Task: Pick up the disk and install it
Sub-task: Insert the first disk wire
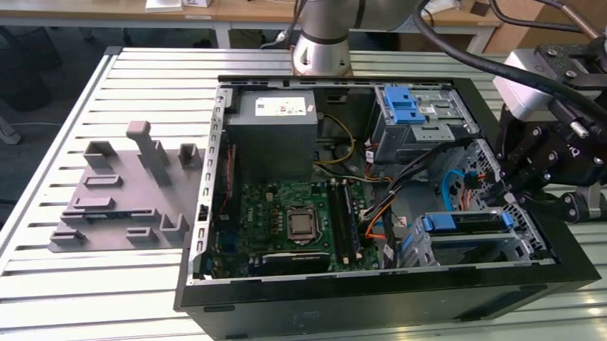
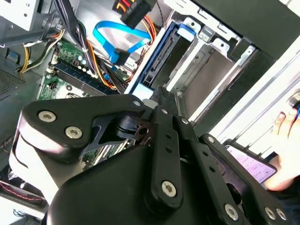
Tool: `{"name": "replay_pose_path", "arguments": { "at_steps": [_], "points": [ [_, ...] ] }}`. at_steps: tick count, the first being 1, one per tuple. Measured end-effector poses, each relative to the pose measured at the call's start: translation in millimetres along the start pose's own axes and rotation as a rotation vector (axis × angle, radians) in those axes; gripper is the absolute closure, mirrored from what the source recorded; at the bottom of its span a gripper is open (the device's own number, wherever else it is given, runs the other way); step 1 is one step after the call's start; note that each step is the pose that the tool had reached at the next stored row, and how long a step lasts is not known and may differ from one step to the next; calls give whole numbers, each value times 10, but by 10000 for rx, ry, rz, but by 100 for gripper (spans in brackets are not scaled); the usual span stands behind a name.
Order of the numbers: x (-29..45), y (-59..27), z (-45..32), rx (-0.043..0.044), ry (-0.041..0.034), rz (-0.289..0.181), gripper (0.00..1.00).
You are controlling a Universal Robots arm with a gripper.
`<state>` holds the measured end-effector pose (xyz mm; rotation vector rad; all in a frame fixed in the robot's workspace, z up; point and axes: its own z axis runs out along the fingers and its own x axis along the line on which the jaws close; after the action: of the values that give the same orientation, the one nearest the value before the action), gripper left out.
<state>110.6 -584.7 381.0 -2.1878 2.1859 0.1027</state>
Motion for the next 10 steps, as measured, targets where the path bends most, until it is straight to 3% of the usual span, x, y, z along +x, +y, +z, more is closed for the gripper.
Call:
{"name": "replay_pose_path", "arguments": {
  "at_steps": [10],
  "points": [
    [-47, -152, 2, -16, 0, 1, 89]
  ]
}}
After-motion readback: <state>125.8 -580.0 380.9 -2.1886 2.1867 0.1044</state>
